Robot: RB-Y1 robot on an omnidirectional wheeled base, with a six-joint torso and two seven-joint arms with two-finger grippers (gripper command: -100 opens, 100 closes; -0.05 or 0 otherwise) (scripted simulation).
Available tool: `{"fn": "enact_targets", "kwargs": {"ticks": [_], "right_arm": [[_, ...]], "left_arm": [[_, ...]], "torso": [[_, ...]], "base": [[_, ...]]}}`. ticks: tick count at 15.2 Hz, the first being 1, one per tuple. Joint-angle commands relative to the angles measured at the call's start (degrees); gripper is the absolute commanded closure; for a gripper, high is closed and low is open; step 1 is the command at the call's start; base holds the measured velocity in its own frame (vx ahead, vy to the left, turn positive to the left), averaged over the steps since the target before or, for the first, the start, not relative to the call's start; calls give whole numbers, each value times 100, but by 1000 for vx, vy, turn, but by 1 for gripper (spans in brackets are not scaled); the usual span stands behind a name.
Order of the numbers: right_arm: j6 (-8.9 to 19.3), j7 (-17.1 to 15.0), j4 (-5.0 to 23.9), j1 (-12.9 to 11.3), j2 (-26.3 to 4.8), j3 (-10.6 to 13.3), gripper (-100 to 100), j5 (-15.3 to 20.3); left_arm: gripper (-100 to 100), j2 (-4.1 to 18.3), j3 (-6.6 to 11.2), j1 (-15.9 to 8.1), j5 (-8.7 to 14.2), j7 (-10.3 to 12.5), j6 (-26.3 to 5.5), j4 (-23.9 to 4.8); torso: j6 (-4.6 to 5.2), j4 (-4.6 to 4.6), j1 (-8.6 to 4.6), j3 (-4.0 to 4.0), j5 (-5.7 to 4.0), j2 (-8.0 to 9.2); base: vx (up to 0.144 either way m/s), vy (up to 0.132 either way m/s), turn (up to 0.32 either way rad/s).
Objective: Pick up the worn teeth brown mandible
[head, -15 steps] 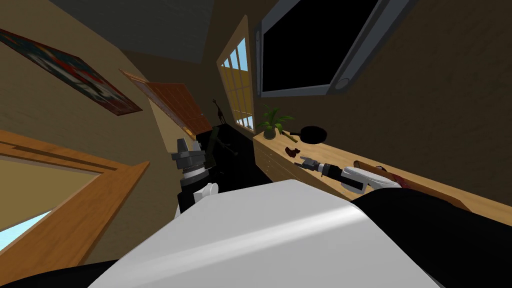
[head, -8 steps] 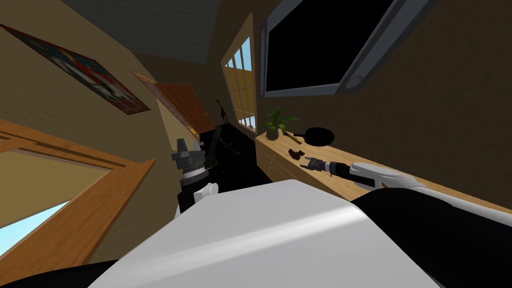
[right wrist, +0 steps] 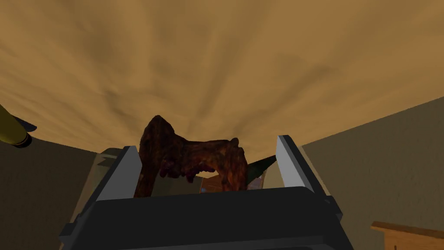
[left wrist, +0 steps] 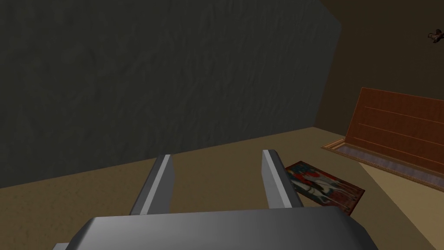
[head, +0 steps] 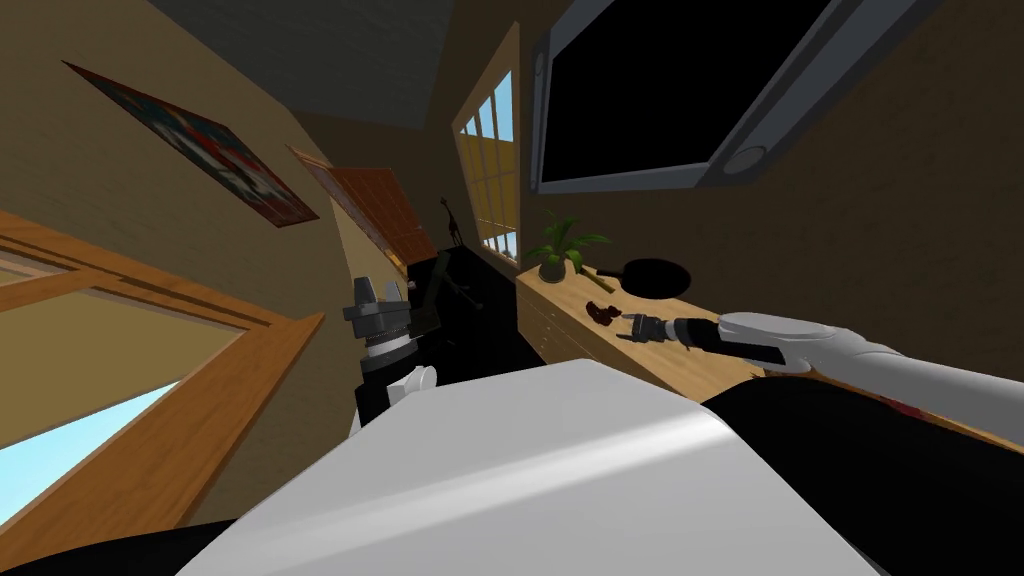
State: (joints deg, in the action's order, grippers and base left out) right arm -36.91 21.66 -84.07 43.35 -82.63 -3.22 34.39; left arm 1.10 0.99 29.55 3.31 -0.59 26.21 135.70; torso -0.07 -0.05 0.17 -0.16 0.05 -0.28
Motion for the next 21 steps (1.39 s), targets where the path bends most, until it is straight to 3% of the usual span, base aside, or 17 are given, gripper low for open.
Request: {"fn": "enact_targets", "kwargs": {"ticks": [1,13,18,19,21], "right_arm": [[-57,79,137,18,-246,31,-100,108],[-360,447,785,352,-1628,175,-100,787],[-456,550,928,450,-1980,240,-100,973],[-432,538,886,535,-1904,129,-100,895],[-301,634,880,551,-1678,229,-100,954]], "left_arm": [[0,0,0,0,0,0,0,0],[0,0,0,0,0,0,0,0],[0,-1,-1,0,0,0,0,0],[0,-1,-1,0,0,0,0,0],[0,0,0,0,0,0,0,0]], "torso": [[0,0,0,0,0,0],[0,0,21,0,5,1],[0,0,34,0,8,1],[1,1,34,2,8,3],[4,3,8,7,1,12]], "base": [[48,33,92],[45,60,90],[39,92,89],[17,53,24],[24,-4,107]]}}
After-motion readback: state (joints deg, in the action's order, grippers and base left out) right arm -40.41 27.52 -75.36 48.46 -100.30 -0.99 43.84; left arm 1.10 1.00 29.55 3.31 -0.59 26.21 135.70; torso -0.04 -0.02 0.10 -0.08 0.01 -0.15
